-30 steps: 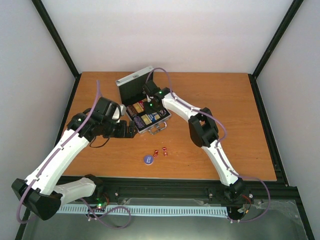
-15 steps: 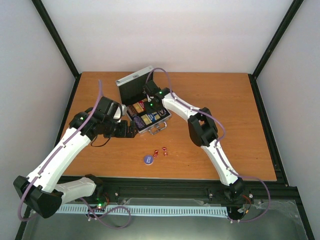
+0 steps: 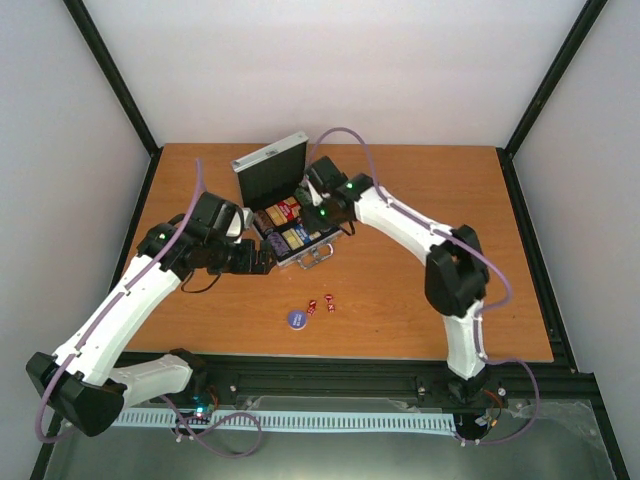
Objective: Pack up texas hold em set
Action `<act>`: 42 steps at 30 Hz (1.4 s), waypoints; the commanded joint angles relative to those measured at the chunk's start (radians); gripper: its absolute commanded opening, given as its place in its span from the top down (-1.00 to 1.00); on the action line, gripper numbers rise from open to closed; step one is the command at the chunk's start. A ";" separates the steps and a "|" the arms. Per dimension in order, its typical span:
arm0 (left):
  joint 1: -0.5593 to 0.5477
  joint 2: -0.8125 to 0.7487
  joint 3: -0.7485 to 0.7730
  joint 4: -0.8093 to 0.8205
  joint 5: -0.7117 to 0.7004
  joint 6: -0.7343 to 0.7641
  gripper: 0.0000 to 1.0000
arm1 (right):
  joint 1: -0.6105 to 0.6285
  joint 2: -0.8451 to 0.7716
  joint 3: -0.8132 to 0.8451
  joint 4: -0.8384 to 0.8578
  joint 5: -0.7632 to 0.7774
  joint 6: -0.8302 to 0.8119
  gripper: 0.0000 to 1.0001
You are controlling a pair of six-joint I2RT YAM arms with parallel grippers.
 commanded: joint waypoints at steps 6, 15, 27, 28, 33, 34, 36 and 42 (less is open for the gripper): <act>0.007 -0.010 0.051 0.008 0.010 -0.007 -1.00 | 0.145 -0.306 -0.523 -0.043 0.022 0.069 -0.34; 0.006 -0.017 0.036 0.011 0.018 -0.002 -0.99 | 0.219 -0.329 -0.649 0.023 -0.012 0.145 -0.30; 0.006 -0.033 0.035 0.000 0.002 -0.007 -0.99 | 0.218 -0.178 -0.559 0.021 0.018 0.093 -0.11; 0.006 -0.033 0.034 -0.001 0.002 -0.007 -0.99 | 0.218 -0.173 -0.554 0.019 0.021 0.093 -0.06; 0.006 -0.032 0.027 0.001 -0.002 -0.004 -1.00 | 0.218 -0.151 -0.547 0.018 0.031 0.089 0.10; 0.006 -0.030 0.023 0.004 -0.002 -0.003 -0.99 | 0.218 -0.150 -0.549 0.018 0.030 0.087 0.16; 0.006 -0.027 0.019 0.006 0.000 -0.001 -0.99 | 0.218 -0.142 -0.551 0.021 0.026 0.088 0.23; 0.006 -0.021 0.019 0.008 0.003 0.004 -0.99 | 0.219 -0.131 -0.554 0.026 0.018 0.089 0.29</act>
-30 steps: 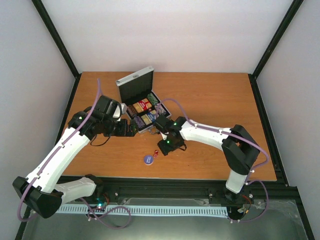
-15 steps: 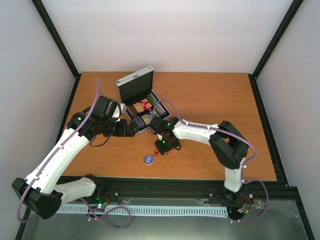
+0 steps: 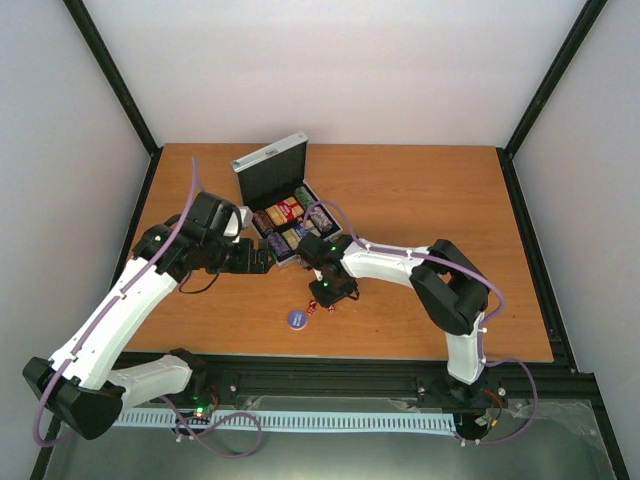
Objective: Pack up texas hold em set
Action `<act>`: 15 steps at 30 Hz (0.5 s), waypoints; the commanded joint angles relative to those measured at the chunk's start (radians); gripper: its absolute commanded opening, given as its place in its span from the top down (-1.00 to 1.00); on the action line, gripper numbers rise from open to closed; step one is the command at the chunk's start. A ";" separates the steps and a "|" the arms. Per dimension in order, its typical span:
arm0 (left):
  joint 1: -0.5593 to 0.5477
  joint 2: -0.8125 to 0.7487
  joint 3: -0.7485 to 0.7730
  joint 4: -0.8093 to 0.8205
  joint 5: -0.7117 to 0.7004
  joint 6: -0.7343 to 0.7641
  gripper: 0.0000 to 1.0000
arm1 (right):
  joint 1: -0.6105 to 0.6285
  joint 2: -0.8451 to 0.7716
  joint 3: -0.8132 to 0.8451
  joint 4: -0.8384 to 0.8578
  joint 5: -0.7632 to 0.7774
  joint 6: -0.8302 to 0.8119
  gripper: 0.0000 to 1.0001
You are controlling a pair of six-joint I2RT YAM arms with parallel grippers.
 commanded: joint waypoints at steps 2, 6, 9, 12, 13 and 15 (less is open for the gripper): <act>0.006 -0.002 0.008 0.007 -0.001 0.005 -1.00 | 0.007 0.017 0.012 0.006 0.004 -0.001 0.38; 0.006 -0.008 0.004 0.006 -0.001 0.005 -0.99 | 0.007 0.024 0.022 -0.001 0.011 -0.002 0.78; 0.006 -0.012 0.004 0.005 0.001 0.005 -0.99 | 0.007 0.010 0.045 -0.019 0.028 -0.005 0.81; 0.006 -0.012 0.011 0.003 0.002 0.006 -1.00 | 0.005 -0.006 0.102 -0.051 0.047 -0.010 0.81; 0.006 -0.014 0.015 0.001 0.002 0.007 -0.99 | 0.003 -0.011 0.129 -0.063 0.054 -0.012 0.81; 0.006 -0.015 0.022 -0.005 -0.002 0.008 -0.99 | 0.000 -0.010 0.194 -0.080 0.067 -0.019 0.81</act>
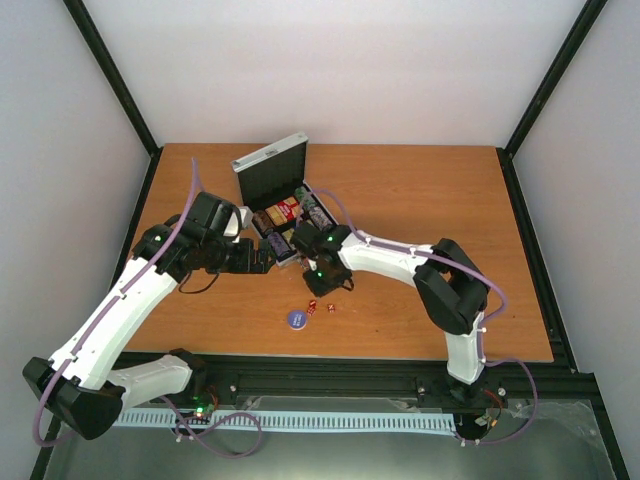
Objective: Pack up texas hold em set
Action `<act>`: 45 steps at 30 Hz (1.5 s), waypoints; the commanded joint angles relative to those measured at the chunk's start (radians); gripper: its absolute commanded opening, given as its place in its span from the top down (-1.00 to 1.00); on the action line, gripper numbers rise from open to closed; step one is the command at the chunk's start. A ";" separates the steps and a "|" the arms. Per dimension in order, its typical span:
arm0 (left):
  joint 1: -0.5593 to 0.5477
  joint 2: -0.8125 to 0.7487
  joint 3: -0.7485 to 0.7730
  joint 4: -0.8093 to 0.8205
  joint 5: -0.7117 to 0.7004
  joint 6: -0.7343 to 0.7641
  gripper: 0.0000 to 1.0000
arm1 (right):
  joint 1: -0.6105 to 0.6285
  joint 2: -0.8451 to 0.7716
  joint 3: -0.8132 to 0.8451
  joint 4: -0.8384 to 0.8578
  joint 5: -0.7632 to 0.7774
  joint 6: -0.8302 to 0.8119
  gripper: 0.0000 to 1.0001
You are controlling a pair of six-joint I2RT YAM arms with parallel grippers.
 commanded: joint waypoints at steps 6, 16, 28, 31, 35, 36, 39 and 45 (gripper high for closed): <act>0.006 -0.025 0.026 -0.017 -0.008 0.003 -0.99 | -0.058 0.120 0.372 -0.035 0.052 -0.038 0.81; 0.006 -0.026 0.022 -0.021 -0.015 -0.010 -0.99 | -0.142 0.448 0.794 0.008 -0.021 -0.074 0.82; 0.006 0.018 0.014 -0.004 -0.021 -0.002 -0.99 | -0.172 0.539 0.860 0.053 -0.070 -0.086 0.80; 0.006 0.029 0.016 0.004 -0.020 0.000 -0.99 | -0.176 0.553 0.861 0.047 -0.085 -0.087 0.80; 0.006 0.044 0.016 0.009 -0.017 0.004 -0.99 | -0.178 0.570 0.860 0.035 -0.063 -0.088 0.80; 0.006 0.047 0.016 0.011 -0.017 0.005 -1.00 | -0.180 0.576 0.863 0.030 -0.057 -0.088 0.80; 0.007 0.054 0.018 0.014 -0.017 0.005 -0.99 | -0.184 0.589 0.863 0.025 -0.018 -0.092 0.80; 0.006 0.062 0.022 0.015 -0.014 0.005 -1.00 | -0.184 0.604 0.869 0.029 0.118 -0.110 0.76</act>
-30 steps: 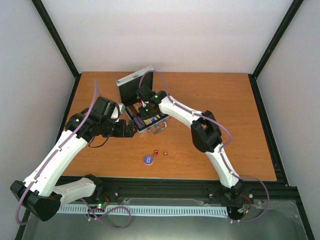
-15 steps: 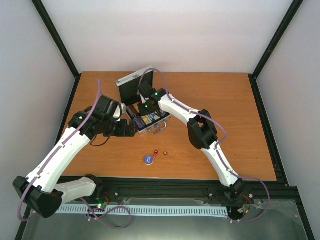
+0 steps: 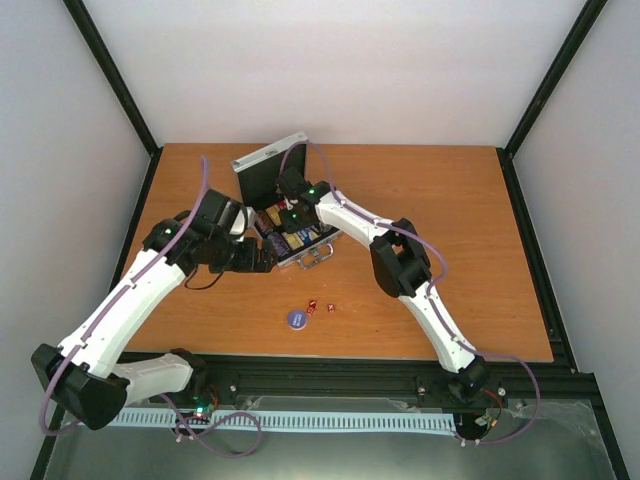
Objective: Pack up texas hold em set
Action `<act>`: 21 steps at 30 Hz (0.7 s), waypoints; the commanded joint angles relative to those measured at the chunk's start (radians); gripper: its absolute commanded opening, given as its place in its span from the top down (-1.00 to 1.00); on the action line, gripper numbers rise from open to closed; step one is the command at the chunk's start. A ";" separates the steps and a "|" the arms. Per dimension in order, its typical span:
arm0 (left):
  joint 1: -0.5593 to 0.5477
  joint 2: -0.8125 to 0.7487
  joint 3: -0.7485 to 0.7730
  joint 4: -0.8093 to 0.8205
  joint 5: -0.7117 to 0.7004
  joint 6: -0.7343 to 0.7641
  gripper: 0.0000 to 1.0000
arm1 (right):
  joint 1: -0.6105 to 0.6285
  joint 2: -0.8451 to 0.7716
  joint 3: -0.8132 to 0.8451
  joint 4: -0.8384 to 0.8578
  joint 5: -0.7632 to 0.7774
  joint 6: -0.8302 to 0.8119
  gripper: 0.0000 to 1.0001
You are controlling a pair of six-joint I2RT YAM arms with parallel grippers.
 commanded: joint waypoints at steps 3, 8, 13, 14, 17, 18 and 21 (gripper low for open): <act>0.006 0.008 0.022 0.015 0.002 0.005 -1.00 | -0.007 0.035 0.028 -0.024 0.181 -0.039 0.70; 0.006 0.012 0.026 0.017 0.004 0.004 -1.00 | -0.007 0.019 0.024 -0.025 0.175 -0.062 0.48; 0.006 0.013 0.028 0.021 0.005 0.002 -0.99 | -0.007 -0.014 0.009 -0.008 0.108 -0.085 0.29; 0.006 0.013 0.028 0.021 0.006 0.001 -1.00 | -0.007 -0.020 0.008 -0.007 0.102 -0.087 0.28; 0.006 0.012 0.030 0.022 0.008 -0.001 -0.99 | -0.006 -0.055 0.008 -0.015 0.086 -0.088 0.28; 0.006 0.011 0.031 0.022 0.009 -0.001 -0.99 | -0.005 -0.071 0.008 -0.019 0.083 -0.088 0.28; 0.006 0.008 0.035 0.019 0.009 0.000 -1.00 | 0.002 -0.130 0.002 -0.042 0.076 -0.083 0.27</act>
